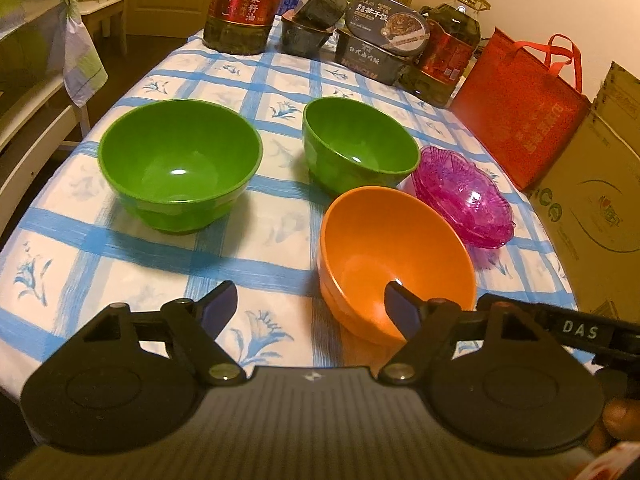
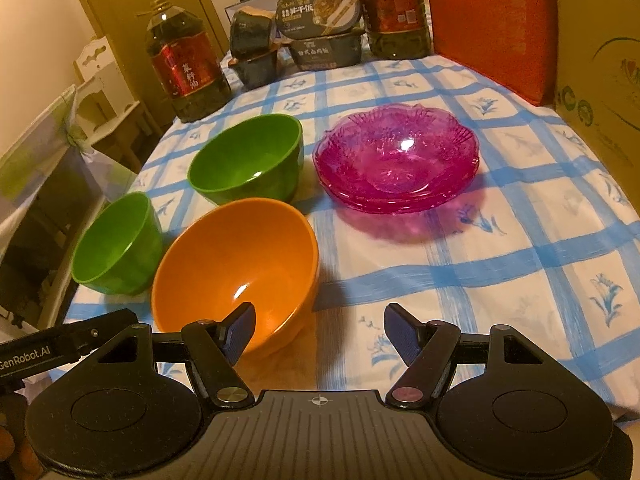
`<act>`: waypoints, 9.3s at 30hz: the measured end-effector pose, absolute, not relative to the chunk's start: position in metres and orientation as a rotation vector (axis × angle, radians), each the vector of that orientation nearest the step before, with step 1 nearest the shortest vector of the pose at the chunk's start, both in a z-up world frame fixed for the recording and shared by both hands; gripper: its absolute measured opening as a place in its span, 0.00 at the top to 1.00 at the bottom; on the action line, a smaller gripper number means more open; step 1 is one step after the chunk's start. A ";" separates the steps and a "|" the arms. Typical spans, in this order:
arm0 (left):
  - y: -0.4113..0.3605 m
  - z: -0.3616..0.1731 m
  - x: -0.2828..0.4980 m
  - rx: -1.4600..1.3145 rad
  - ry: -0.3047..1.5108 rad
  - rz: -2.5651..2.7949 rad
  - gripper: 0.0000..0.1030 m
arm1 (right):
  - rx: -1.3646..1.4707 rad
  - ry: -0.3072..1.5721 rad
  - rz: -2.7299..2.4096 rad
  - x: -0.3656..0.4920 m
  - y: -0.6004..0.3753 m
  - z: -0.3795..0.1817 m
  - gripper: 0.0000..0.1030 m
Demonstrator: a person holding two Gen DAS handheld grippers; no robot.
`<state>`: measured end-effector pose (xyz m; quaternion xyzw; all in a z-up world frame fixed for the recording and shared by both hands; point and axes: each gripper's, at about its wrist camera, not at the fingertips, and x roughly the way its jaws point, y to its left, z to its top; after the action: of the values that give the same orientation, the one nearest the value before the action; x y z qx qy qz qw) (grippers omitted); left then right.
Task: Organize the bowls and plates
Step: 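Move both tools to the orange bowl and grip its rim, then lift the orange bowl with both tools and carry it over the small green bowl, then lower the orange bowl into the green bowl and open both tools, then move both tools to the large green bowl, then grip the rim of the large green bowl with both tools, then lift the green bowl with both tools and carry it over the orange bowl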
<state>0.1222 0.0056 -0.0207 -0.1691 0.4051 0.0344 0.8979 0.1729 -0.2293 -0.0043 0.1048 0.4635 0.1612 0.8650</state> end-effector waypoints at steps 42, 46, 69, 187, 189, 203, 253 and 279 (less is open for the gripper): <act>-0.006 -0.050 0.171 -0.304 0.896 0.008 0.89 | 0.203 1.064 0.368 0.208 -0.200 -0.039 0.82; -0.006 -0.045 0.168 -0.298 0.888 0.002 0.89 | 0.205 1.066 0.371 0.205 -0.202 -0.038 0.82; 0.002 0.011 0.172 -0.303 0.811 -0.020 0.89 | 0.190 0.980 0.388 0.211 -0.197 0.020 0.82; 0.116 0.022 0.079 -0.393 0.748 0.191 0.41 | 0.131 0.972 0.492 0.162 -0.123 0.031 0.35; 0.122 0.021 0.081 -0.395 0.751 0.198 0.41 | 0.138 0.975 0.499 0.165 -0.119 0.030 0.35; 0.157 0.007 0.115 -0.381 0.788 0.201 0.41 | 0.145 0.986 0.539 0.195 -0.079 0.019 0.35; 0.181 -0.039 0.189 -0.289 0.864 0.163 0.84 | 0.096 1.064 0.610 0.259 -0.003 -0.037 0.74; 0.070 0.020 0.145 -0.225 0.804 -0.008 0.84 | 0.179 0.991 0.493 0.197 -0.128 0.018 0.78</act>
<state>0.1447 0.0697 0.0203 -0.1093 0.3903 -0.0041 0.9142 0.1969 -0.1275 0.0184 0.0847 0.4700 0.2339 0.8469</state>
